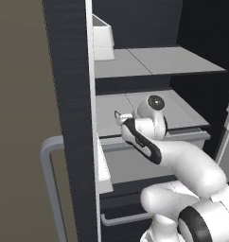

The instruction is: Place one eggplant and one fish in each tupperware on the nearby counter, to pack two identical lunches.

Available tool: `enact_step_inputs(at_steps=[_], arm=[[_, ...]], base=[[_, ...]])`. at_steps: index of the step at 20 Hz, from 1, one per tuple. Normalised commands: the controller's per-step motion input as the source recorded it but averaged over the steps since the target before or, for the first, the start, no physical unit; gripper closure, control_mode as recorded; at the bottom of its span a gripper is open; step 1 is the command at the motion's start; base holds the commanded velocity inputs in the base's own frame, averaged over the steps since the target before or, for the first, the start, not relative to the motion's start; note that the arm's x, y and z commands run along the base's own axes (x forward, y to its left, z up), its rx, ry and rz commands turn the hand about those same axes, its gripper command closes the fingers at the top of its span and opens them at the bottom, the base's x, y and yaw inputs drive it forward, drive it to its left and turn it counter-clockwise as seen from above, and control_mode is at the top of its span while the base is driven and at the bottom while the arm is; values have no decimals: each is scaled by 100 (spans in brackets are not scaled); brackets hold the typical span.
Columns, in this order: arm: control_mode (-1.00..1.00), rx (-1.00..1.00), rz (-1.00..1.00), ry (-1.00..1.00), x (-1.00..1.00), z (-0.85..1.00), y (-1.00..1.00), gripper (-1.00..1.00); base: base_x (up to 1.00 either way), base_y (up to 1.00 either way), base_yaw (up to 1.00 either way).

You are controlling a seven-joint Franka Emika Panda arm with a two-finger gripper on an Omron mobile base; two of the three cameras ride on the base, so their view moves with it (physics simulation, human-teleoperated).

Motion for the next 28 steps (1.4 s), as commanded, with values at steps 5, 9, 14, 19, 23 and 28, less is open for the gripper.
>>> enact_step_inputs(at_steps=[5,9,14,19,23,28], arm=[[-100,0,0,6,79,-11,0,-100],[-100,0,0,10,71,-21,5,-100],[-100,0,0,7,44,-39,17,-100],[-100,0,0,1,36,-42,15,-100],[-100,0,0,1,48,-36,3,-100],[-100,0,0,6,32,-55,10,100]], base=[[0,0,0],[0,0,0],[0,0,0],[0,0,0],[0,0,0],[0,0,0]])
